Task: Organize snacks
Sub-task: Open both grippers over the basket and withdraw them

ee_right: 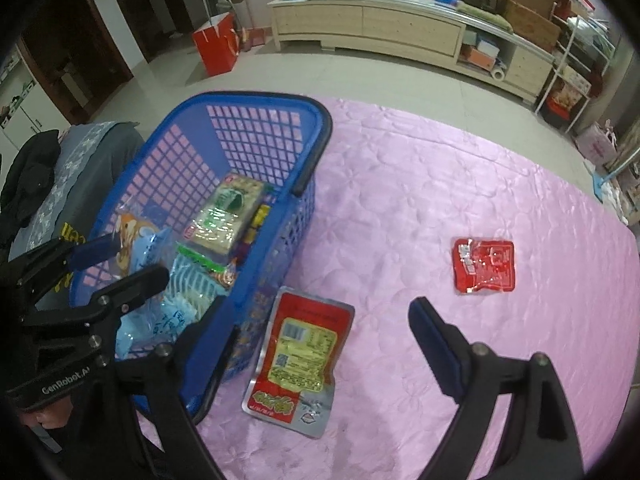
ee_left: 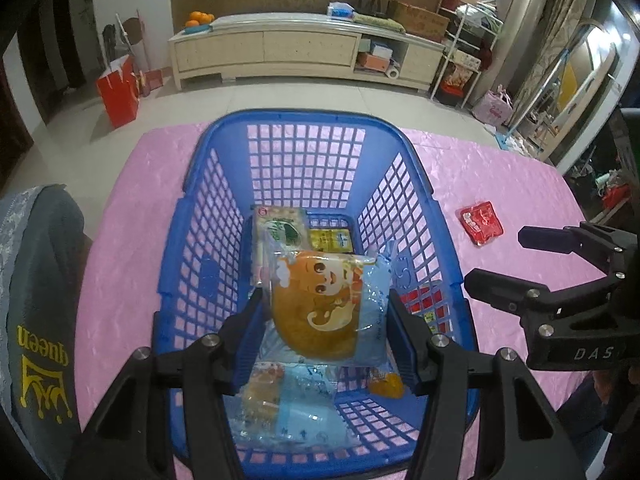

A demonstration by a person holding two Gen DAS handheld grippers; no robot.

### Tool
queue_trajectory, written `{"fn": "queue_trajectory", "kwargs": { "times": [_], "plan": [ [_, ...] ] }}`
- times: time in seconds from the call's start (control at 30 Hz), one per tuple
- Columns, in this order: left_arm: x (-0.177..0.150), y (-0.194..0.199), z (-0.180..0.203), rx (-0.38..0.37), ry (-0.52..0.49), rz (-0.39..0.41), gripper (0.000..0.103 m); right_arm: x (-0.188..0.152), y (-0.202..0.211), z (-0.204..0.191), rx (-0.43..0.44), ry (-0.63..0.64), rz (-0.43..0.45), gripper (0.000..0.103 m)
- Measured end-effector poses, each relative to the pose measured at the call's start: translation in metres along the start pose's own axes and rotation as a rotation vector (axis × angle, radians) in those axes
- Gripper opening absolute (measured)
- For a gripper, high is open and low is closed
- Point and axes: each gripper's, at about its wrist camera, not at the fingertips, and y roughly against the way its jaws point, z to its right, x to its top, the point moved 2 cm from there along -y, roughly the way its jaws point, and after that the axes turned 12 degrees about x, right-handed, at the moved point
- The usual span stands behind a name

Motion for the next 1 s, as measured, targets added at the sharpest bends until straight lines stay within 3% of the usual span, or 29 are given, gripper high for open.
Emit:
{"fn": "queue_trajectory", "kwargs": {
  "times": [0.13,0.27,0.3,0.6,1.0],
  "plan": [
    [0.006,-0.002,0.006,0.023,-0.023,0.017,0.056,-0.001,0.000,0.005,-0.006,-0.012,0.003,0.091],
    [0.006,0.001,0.008,0.037,-0.041,0.057,0.081,-0.003,0.005,0.008,-0.012,-0.005,0.008,0.091],
    [0.006,0.002,0.007,0.043,-0.038,0.063,0.082,-0.003,0.007,0.009,-0.011,-0.008,0.014,0.091],
    [0.003,0.020,0.004,0.017,0.005,0.062,0.082,-0.010,0.035,0.013,0.009,-0.021,0.063,0.091],
    [-0.008,0.054,0.047,-0.008,-0.043,0.097,0.082,-0.036,0.076,0.033,0.018,-0.040,0.109,0.091]
  ]
}}
